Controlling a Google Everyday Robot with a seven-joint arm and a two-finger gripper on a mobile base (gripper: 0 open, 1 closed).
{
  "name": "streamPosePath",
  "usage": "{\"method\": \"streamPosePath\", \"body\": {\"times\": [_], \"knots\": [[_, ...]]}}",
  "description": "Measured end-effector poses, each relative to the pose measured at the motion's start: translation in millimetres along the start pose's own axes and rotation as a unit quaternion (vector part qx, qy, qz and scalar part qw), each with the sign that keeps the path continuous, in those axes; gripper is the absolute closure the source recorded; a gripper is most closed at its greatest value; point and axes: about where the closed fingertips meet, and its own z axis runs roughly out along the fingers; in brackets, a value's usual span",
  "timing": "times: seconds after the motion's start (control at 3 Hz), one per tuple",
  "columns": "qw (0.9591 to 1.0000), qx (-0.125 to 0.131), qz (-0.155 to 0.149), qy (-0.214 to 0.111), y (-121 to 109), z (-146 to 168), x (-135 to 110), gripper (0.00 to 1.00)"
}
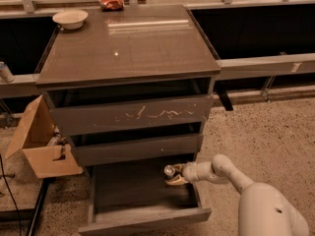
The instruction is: Place redbull can into bottom drawer
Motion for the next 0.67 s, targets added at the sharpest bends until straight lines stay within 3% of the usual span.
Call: {"method": "streamPosePath", "body": {"times": [0.33, 0.67], "knots": [[0.9999, -0.007, 0.014, -0.006, 5.0, 5.1, 15.7, 1.0], [0.9997, -0.014, 0.019, -0.011, 15.9, 6.1, 15.2, 1.0]]}}
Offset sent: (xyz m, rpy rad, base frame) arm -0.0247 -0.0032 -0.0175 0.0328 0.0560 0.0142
